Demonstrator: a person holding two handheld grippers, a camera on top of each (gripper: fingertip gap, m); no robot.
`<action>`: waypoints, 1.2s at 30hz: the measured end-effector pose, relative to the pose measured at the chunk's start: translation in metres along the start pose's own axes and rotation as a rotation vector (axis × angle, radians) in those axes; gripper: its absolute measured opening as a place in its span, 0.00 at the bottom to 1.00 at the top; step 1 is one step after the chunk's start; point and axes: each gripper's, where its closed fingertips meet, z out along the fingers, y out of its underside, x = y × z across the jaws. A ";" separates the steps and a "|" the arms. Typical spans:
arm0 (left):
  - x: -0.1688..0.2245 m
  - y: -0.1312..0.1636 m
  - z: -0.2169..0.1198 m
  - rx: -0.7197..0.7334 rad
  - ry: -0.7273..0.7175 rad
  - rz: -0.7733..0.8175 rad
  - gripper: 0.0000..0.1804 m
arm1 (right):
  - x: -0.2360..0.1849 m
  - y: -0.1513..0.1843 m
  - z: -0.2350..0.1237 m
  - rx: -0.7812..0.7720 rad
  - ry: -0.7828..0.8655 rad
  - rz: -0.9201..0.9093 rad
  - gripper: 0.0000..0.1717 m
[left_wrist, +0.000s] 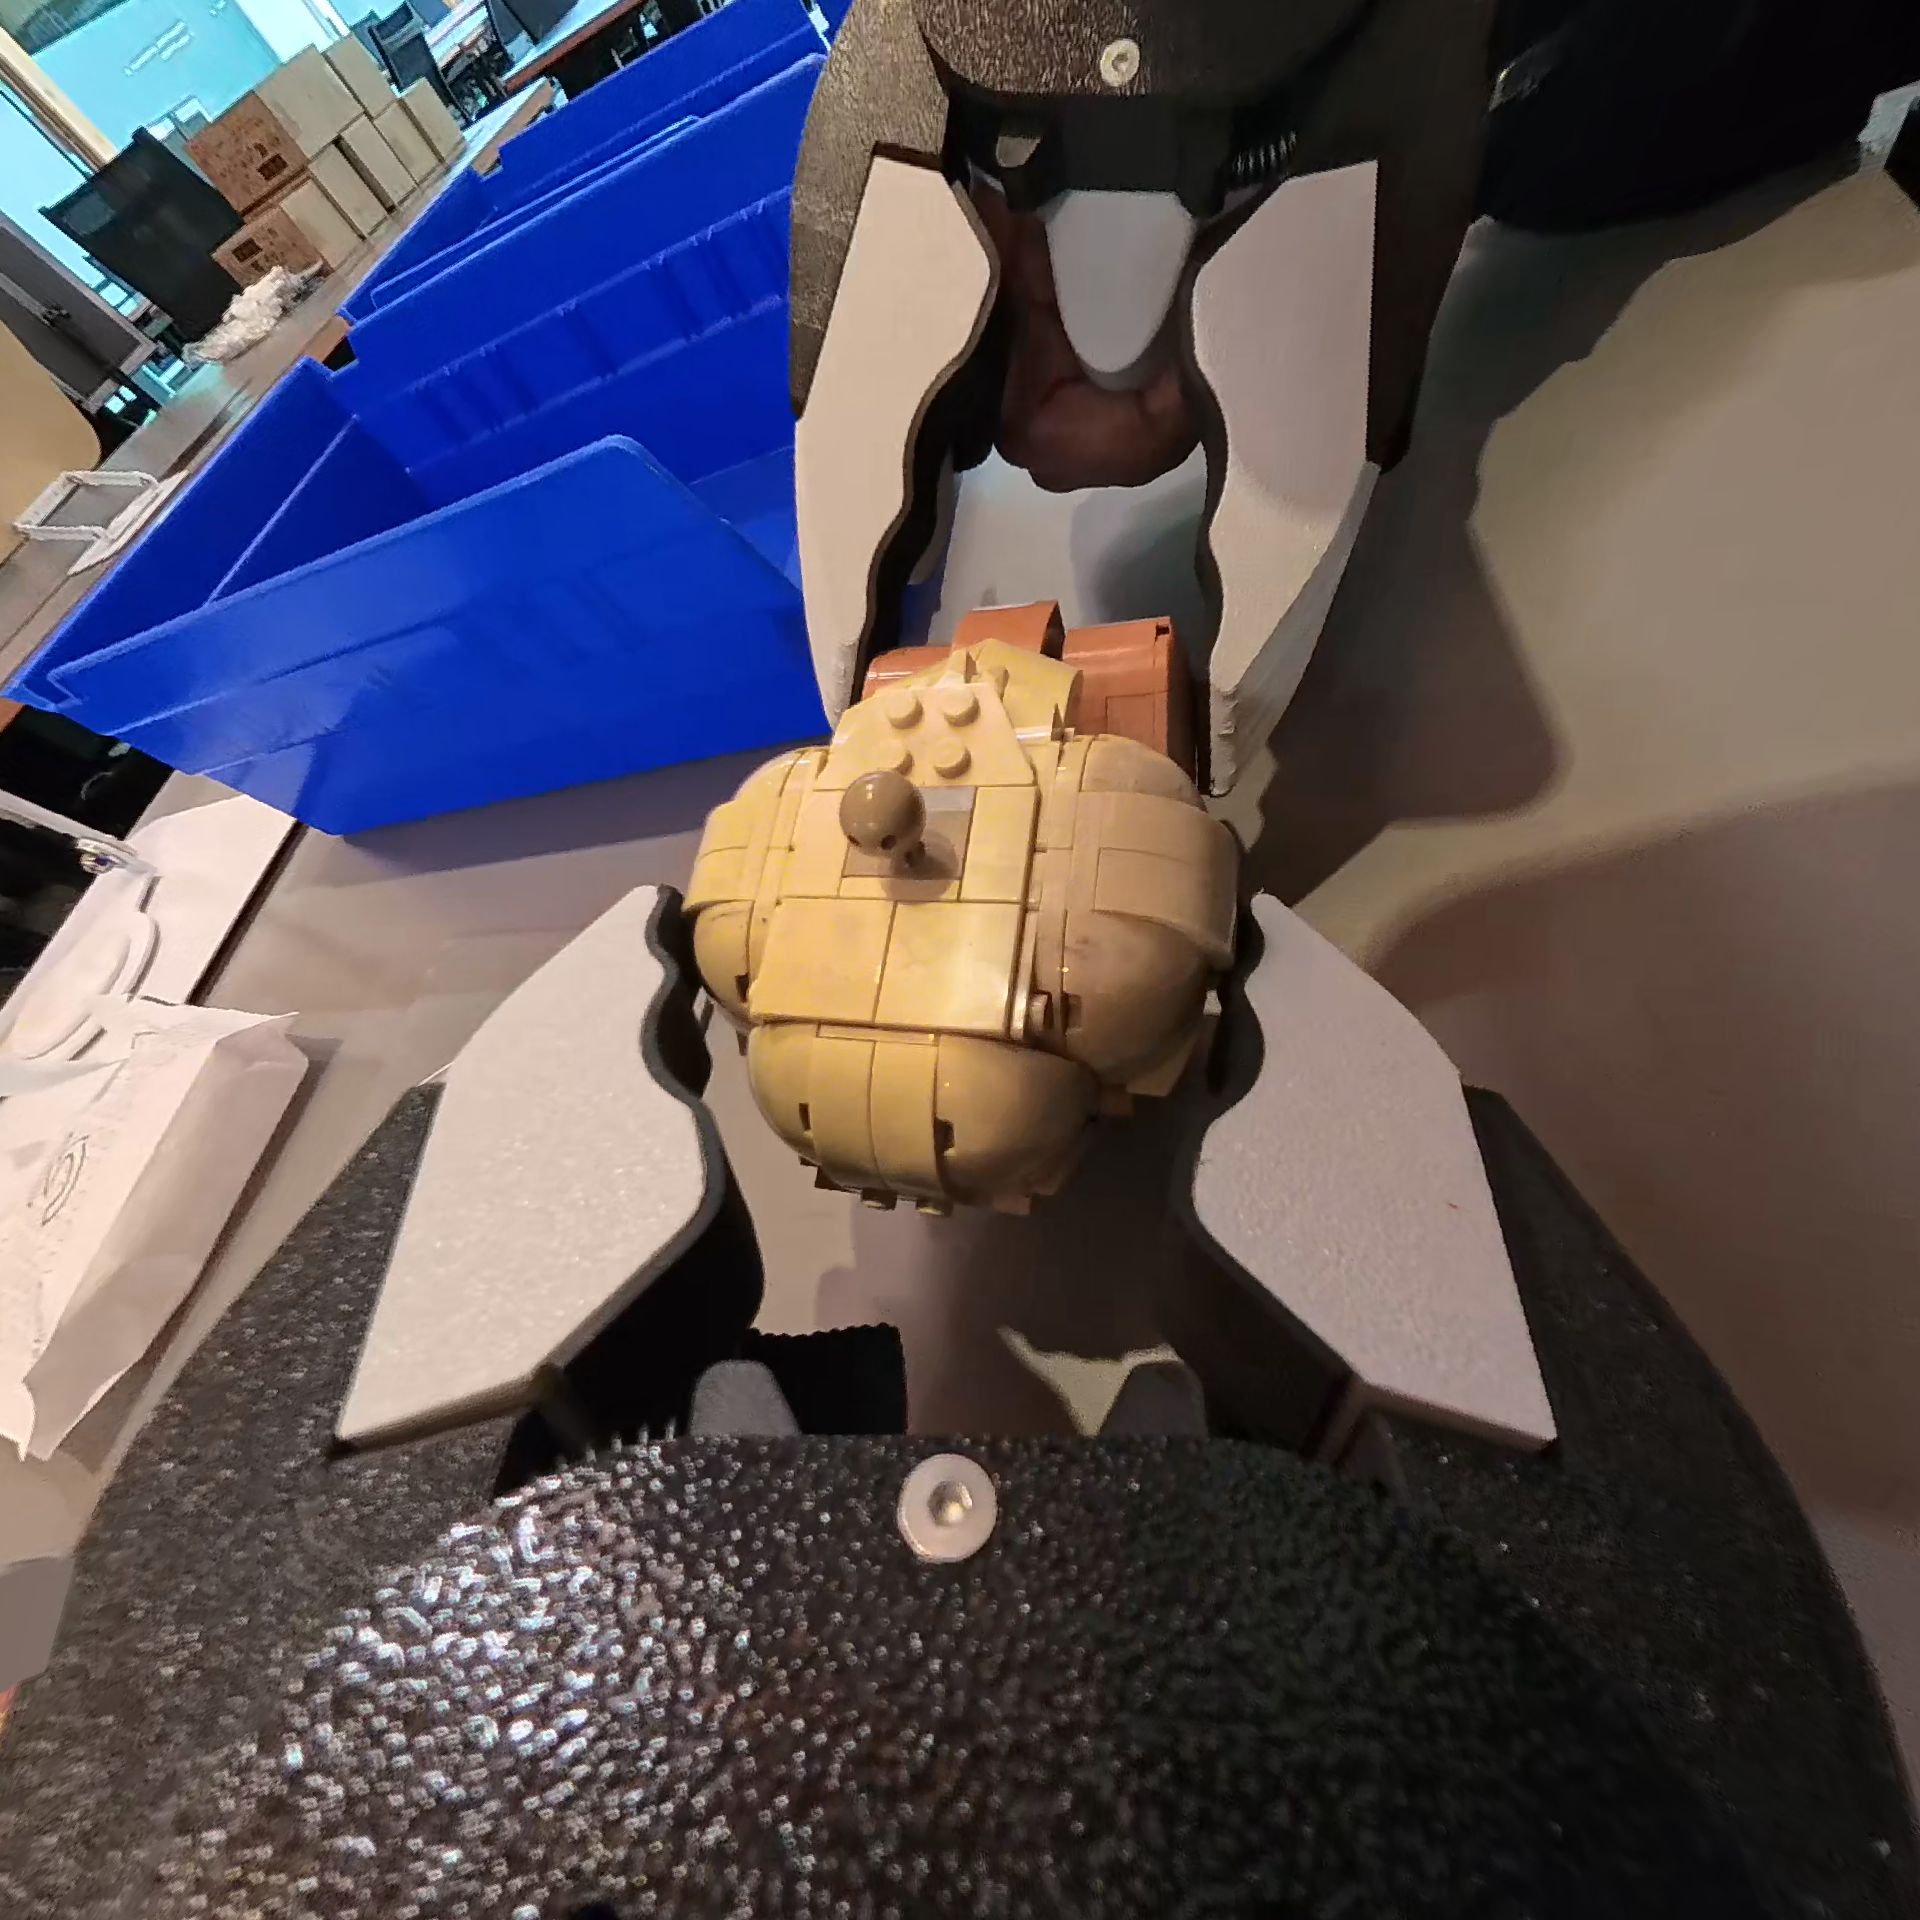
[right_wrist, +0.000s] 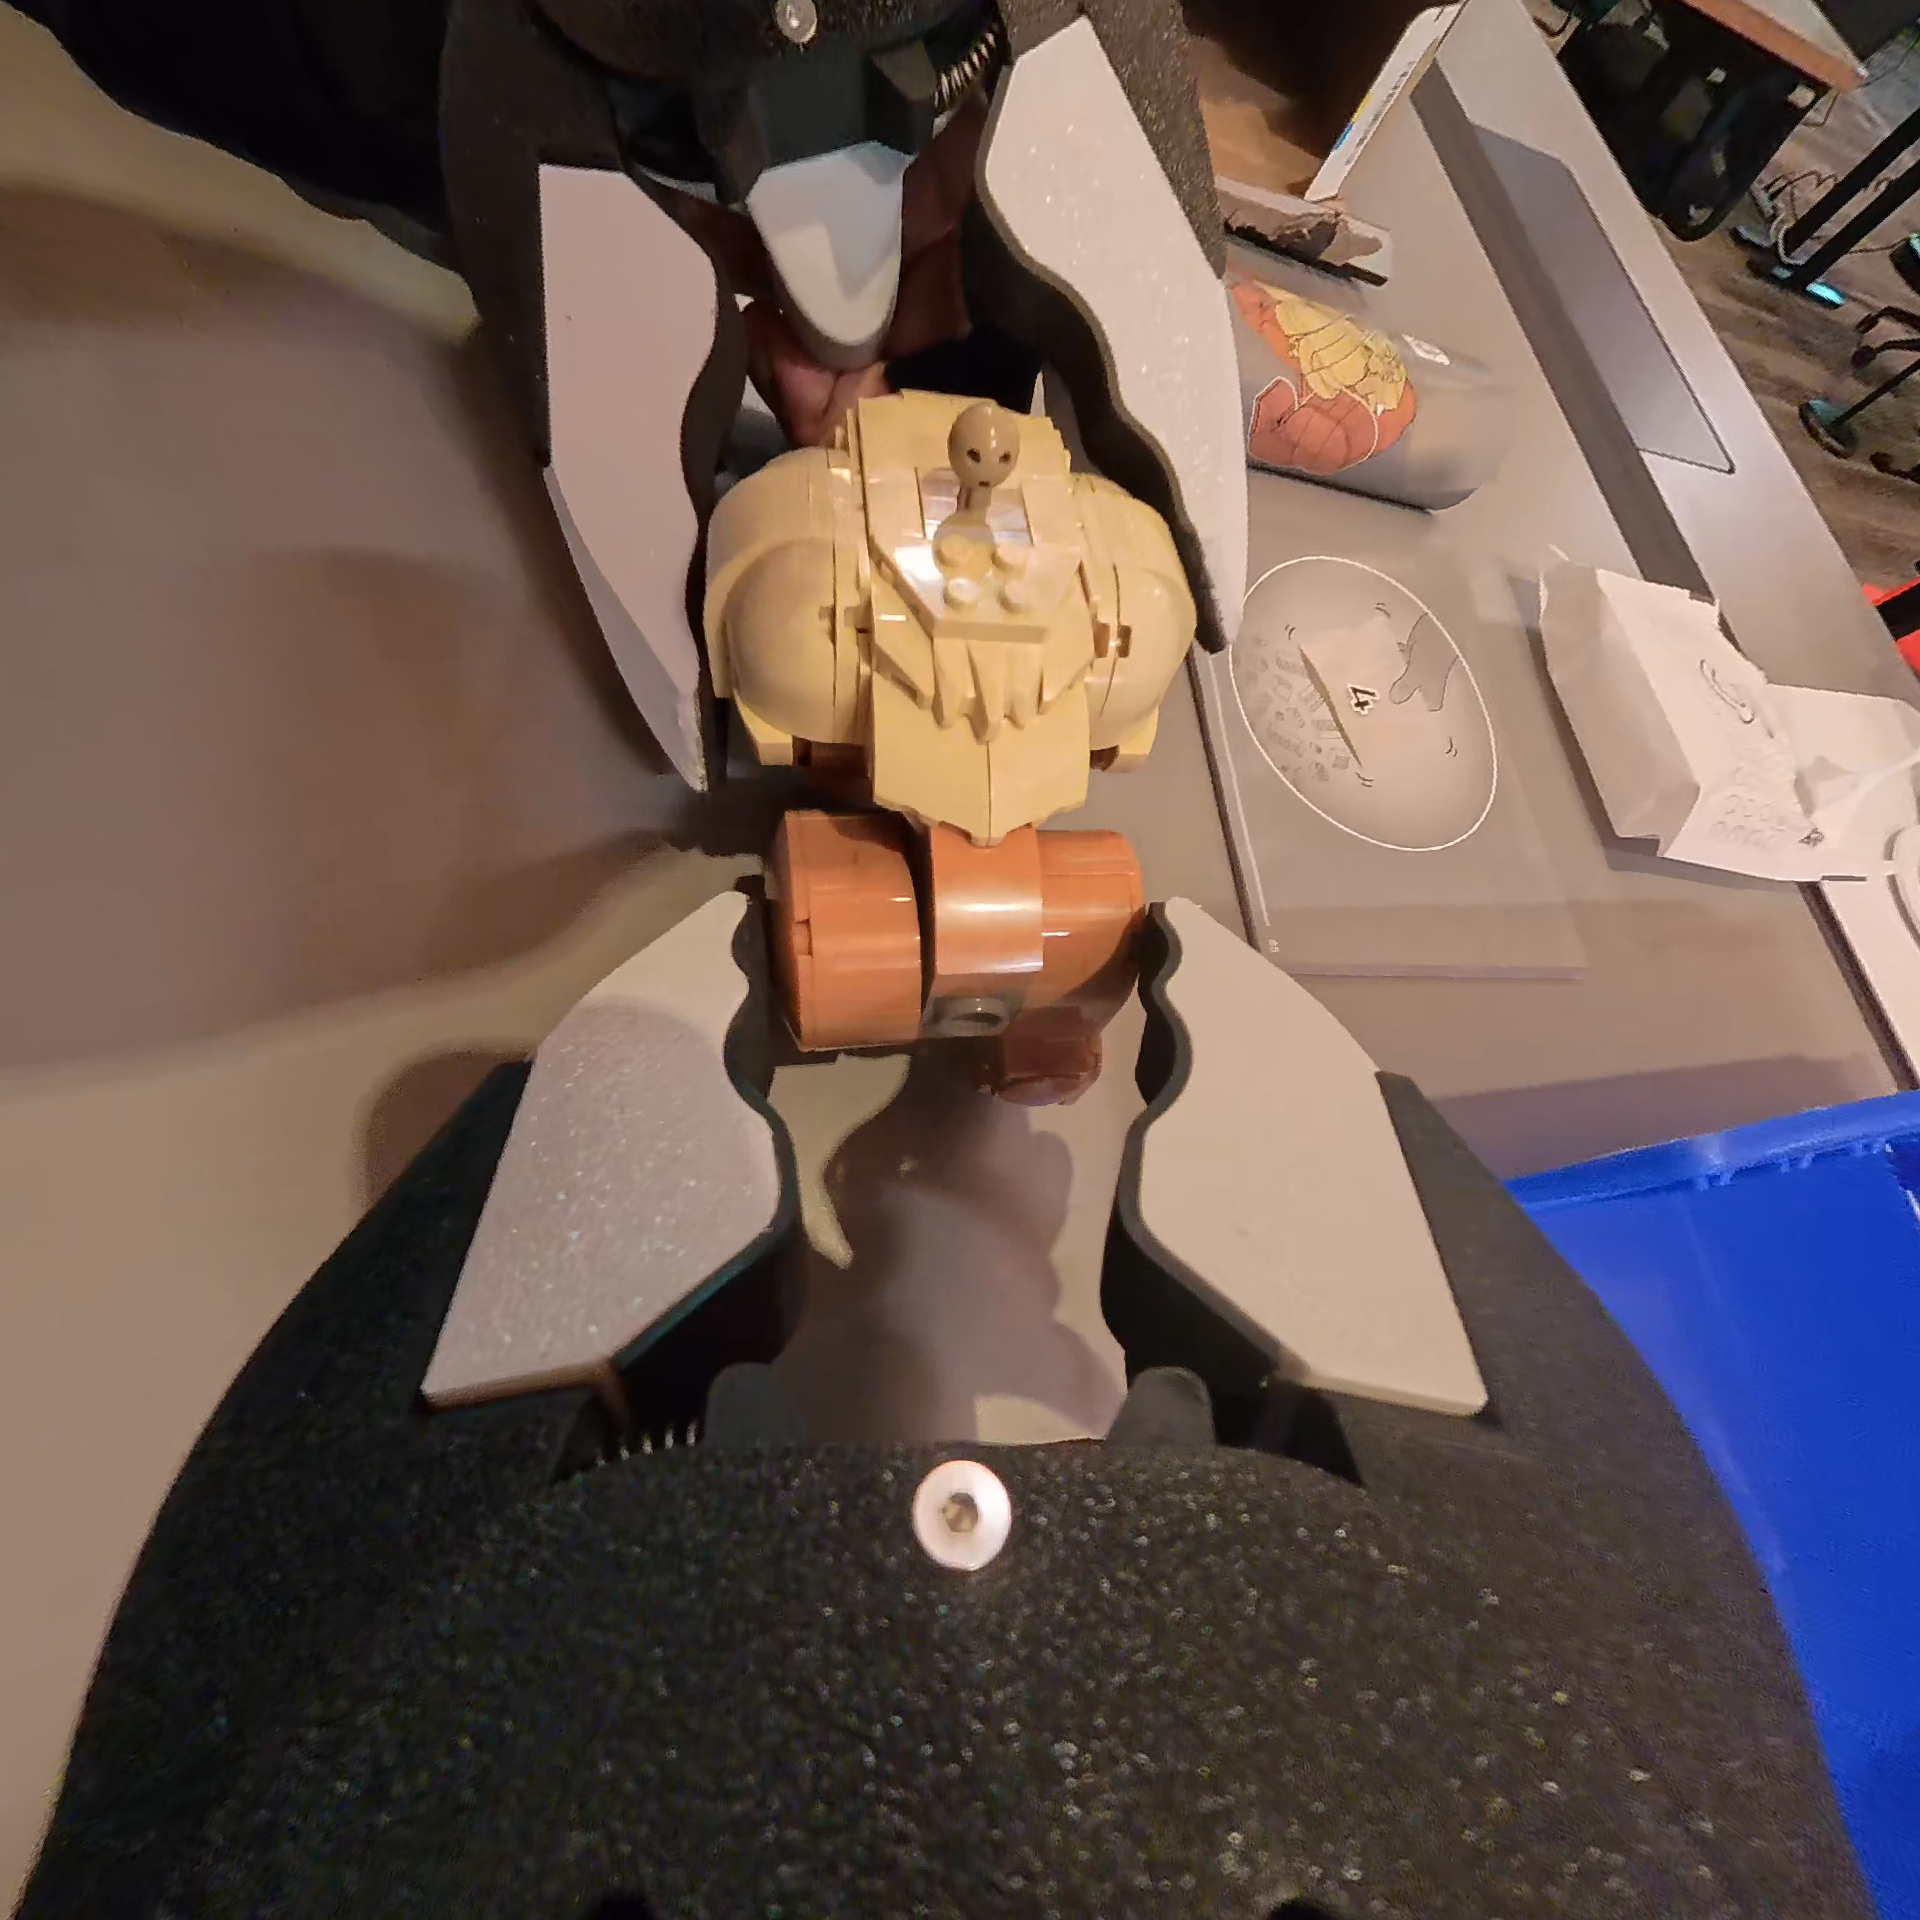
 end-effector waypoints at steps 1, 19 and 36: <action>0.000 0.000 0.000 -0.001 -0.002 0.009 0.53 | 0.000 0.000 0.000 -0.002 0.005 -0.006 0.40; -0.001 0.001 0.000 -0.051 -0.019 0.003 0.53 | 0.002 0.003 0.001 -0.052 0.008 -0.022 0.40; -0.011 0.009 0.004 -0.110 -0.004 -0.180 0.53 | 0.016 0.002 0.001 -0.053 -0.020 0.091 0.40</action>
